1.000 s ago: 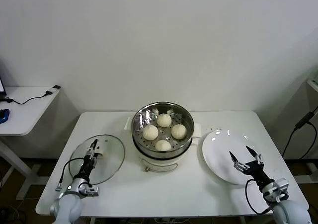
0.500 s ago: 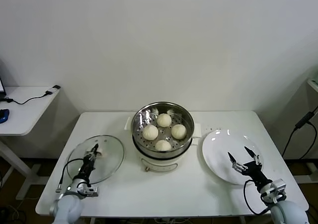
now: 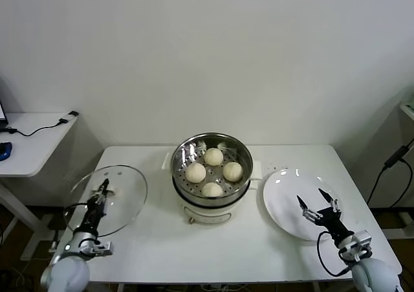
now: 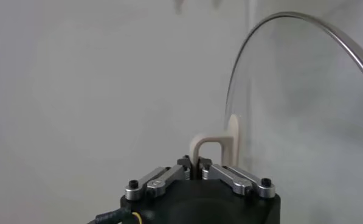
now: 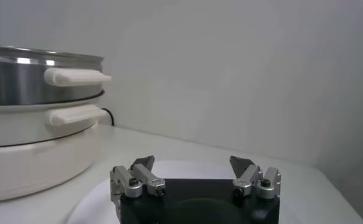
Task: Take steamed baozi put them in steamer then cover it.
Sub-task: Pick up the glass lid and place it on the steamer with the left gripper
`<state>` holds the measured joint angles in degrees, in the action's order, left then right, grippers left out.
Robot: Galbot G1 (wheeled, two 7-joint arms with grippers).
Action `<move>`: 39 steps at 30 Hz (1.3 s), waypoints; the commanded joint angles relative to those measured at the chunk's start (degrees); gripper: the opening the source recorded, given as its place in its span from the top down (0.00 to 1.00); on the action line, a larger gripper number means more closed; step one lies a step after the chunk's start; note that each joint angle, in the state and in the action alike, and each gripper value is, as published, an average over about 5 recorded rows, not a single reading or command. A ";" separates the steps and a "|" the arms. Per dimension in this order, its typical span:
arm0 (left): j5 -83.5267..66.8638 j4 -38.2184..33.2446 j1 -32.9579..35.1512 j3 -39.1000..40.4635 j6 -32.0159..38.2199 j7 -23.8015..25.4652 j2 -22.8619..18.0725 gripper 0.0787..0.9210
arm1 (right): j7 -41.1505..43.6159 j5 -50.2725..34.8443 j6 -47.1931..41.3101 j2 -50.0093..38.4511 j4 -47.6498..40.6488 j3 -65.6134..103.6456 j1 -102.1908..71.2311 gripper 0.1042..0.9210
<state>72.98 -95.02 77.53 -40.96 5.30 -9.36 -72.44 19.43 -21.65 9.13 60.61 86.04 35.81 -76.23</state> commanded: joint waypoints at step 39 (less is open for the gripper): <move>19.33 -13.51 -28.12 53.18 -50.30 33.84 -12.78 0.92 | -1.15 2.88 1.09 -0.89 -9.10 -5.31 10.54 0.12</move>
<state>83.77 -118.17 56.88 1.34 -41.10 20.93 -69.86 18.03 -18.97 9.87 59.60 77.86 29.91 -66.19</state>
